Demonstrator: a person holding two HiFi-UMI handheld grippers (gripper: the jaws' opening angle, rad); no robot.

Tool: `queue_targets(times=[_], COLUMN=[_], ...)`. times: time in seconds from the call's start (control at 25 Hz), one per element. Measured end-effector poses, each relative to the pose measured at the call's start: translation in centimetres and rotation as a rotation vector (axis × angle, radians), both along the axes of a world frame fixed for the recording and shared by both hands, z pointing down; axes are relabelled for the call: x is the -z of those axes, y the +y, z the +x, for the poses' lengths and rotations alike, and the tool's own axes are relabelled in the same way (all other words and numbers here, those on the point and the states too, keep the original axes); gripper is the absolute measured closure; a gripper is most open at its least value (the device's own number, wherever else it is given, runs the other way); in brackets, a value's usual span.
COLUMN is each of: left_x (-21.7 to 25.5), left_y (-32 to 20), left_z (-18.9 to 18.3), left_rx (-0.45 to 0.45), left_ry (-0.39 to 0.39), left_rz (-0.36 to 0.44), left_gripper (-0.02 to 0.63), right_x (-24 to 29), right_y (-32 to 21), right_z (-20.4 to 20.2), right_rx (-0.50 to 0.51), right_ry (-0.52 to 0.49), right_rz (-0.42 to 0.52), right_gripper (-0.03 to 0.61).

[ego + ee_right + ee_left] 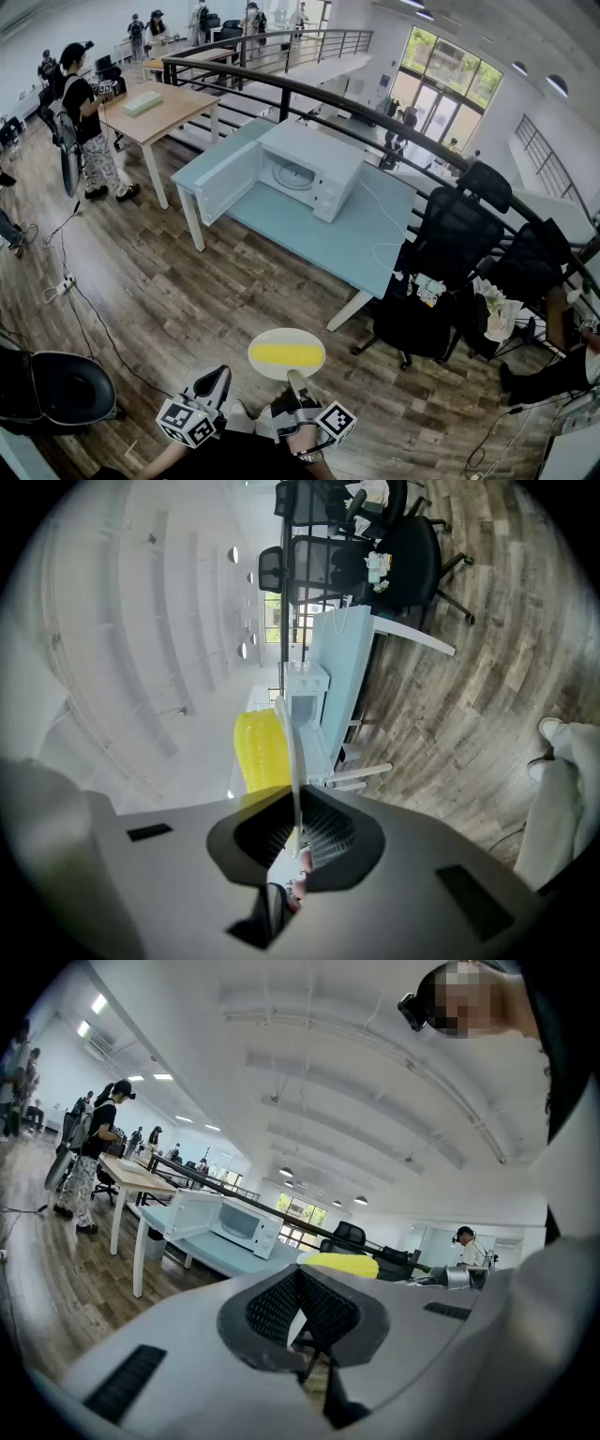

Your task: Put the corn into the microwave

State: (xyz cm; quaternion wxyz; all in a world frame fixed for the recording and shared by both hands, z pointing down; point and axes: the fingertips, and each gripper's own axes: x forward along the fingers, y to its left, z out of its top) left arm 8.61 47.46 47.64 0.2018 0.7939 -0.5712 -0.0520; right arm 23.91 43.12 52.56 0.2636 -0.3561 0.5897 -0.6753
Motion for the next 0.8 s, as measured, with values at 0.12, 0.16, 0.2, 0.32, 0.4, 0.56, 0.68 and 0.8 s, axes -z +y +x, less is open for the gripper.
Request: queue_targets(times=[0.12, 0.16, 0.2, 0.32, 0.4, 0.56, 0.68, 0.8], left_x=[0.1, 0.1, 0.2, 0.5, 0.3, 0.4, 0.2, 0.0], left_y=[0.1, 0.1, 0.0, -0.1, -0.1, -0.2, -0.2, -0.1], left_z=[-1.0, -1.3, -1.5, -1.6, -1.4, -1.4, -1.9, -2.6], left_rx=[0.002, 0.003, 0.003, -0.004, -0.017, -0.038, -0.039, -0.030], left_ry=[-0.004, -0.004, -0.002, 0.009, 0.010, 0.003, 0.009, 0.025], left_rz=[0.000, 0.001, 0.002, -0.001, 0.001, 0.012, 0.011, 0.000], left_gripper=[0.612, 0.612, 0.612, 0.612, 0.612, 0.612, 0.612, 0.612], right_x=[0.3, 0.3, 0.3, 0.3, 0.4, 0.3, 0.1, 0.1], right_y=[0.2, 0.2, 0.2, 0.5, 0.8, 0.8, 0.7, 0.9], right_z=[-1.0, -1.3, -1.5, -2.0, -2.3, -2.9, -3.4, -4.0], right_rx=[0.008, 0.010, 0.011, 0.012, 0.012, 0.006, 0.002, 0.006], right_ry=[-0.003, 0.000, 0.003, 0.007, 0.003, 0.020, 0.022, 0.015], right_rz=[0.001, 0.003, 0.005, 0.005, 0.001, 0.008, 0.010, 0.001], right_gripper=[0.554, 0.554, 0.554, 0.554, 0.554, 0.554, 0.554, 0.554])
